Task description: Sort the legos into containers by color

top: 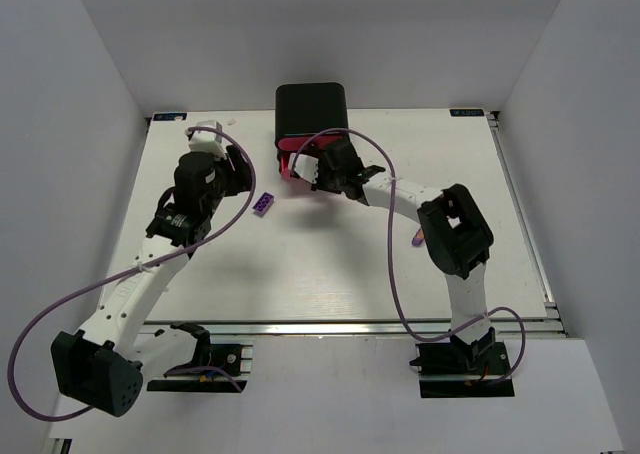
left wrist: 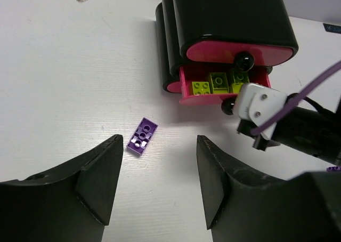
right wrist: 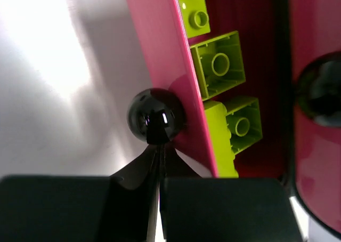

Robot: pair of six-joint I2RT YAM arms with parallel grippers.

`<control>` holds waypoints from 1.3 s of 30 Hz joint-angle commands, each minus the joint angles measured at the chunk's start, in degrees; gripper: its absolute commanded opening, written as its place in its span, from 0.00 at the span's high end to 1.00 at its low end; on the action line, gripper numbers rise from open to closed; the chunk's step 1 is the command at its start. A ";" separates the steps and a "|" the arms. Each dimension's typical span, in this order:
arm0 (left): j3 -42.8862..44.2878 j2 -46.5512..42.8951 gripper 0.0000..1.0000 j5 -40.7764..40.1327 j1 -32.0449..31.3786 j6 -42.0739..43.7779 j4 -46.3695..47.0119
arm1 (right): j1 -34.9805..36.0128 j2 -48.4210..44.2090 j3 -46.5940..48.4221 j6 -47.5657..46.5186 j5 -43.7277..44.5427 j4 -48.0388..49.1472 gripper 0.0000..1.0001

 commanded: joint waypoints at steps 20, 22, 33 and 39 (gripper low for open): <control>-3.40 1.83 0.66 15.96 0.13 -1.27 6.97 | 0.15 -5.13 -1.17 10.13 -1.93 1.24 1.00; -4.20 3.67 0.79 20.22 0.13 -2.32 8.74 | -0.11 -13.56 -6.54 15.90 -7.99 0.59 0.94; -3.77 24.32 0.39 29.84 -0.40 -14.98 23.86 | -14.51 -33.87 -22.12 49.32 -35.69 -4.17 0.93; -4.11 34.15 0.37 22.80 -1.54 -17.18 37.83 | -20.50 -41.08 -26.79 55.24 -45.45 2.61 0.83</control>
